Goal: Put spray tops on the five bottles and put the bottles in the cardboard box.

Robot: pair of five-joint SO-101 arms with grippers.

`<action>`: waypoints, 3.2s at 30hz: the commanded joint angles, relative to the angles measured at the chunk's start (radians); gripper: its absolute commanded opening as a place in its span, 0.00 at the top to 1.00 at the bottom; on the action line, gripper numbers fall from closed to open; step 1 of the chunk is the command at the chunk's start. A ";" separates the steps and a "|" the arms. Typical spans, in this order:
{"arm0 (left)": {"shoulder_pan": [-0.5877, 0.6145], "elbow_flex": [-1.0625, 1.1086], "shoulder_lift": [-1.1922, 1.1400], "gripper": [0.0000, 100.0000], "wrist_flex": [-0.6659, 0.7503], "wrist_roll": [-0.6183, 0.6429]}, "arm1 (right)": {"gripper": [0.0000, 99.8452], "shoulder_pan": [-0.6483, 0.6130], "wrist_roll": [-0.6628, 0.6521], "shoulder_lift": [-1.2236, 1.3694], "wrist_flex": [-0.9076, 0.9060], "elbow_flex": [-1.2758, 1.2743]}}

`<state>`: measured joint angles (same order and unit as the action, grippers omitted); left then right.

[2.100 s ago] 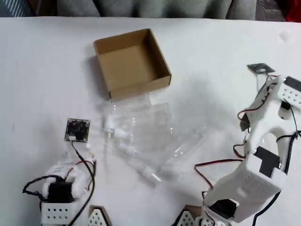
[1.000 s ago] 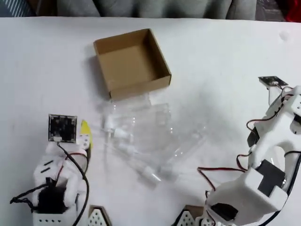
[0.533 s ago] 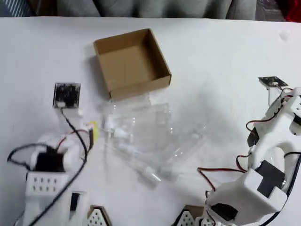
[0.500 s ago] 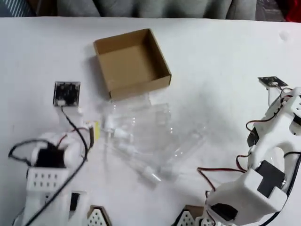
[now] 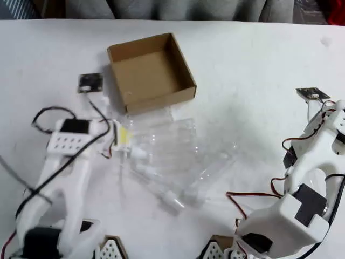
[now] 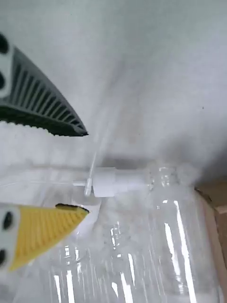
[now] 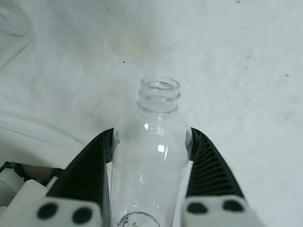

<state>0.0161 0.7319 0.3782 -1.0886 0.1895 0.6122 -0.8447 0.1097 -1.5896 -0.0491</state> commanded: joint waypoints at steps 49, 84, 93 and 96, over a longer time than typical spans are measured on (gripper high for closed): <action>-0.114 -0.003 -0.234 0.78 0.276 0.008 | 0.98 -0.005 -0.012 -0.050 0.134 -0.127; -0.024 -0.083 0.113 0.98 0.011 0.014 | 0.98 -0.251 0.173 -0.453 -0.045 -0.207; 0.120 -0.235 0.242 0.98 -0.083 0.017 | 0.98 -0.506 0.465 -0.664 0.213 -0.351; 0.185 -0.299 0.242 0.98 -0.094 0.077 | 0.98 -0.659 0.540 -0.716 0.306 -0.367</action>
<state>0.1204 0.5631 0.5746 -1.1577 0.2048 0.1304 -0.4043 -0.5132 -1.3917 -0.4112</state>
